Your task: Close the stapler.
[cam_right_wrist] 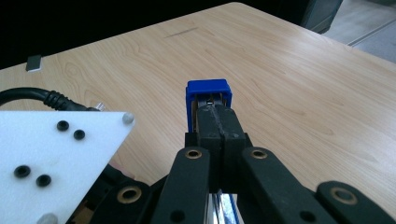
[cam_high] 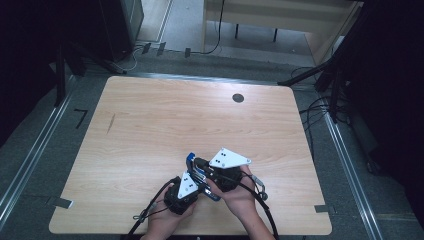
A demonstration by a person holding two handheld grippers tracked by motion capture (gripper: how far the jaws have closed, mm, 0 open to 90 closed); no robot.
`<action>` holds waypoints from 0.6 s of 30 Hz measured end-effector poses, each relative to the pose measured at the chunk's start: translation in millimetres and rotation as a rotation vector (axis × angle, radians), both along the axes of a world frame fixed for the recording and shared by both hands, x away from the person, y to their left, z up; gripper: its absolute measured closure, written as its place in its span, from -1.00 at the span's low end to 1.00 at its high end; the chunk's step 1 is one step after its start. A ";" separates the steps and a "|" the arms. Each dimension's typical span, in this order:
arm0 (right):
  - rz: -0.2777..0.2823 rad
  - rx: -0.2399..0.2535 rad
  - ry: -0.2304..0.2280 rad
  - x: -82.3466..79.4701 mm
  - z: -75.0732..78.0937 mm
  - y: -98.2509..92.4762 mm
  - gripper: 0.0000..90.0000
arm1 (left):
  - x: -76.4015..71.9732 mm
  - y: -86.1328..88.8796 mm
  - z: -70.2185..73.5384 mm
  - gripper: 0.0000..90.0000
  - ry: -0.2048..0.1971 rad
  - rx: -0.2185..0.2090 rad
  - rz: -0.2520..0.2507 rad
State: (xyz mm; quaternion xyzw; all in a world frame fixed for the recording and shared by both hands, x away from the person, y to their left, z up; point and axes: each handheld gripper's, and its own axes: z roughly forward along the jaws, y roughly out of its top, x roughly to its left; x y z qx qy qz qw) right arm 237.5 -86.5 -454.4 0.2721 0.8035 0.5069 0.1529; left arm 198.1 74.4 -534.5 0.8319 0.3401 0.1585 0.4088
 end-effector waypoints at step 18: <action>0.013 -0.008 0.000 9.1 0.7 11.9 1.00 | 0.0 0.0 -0.1 1.00 -0.002 0.001 -0.001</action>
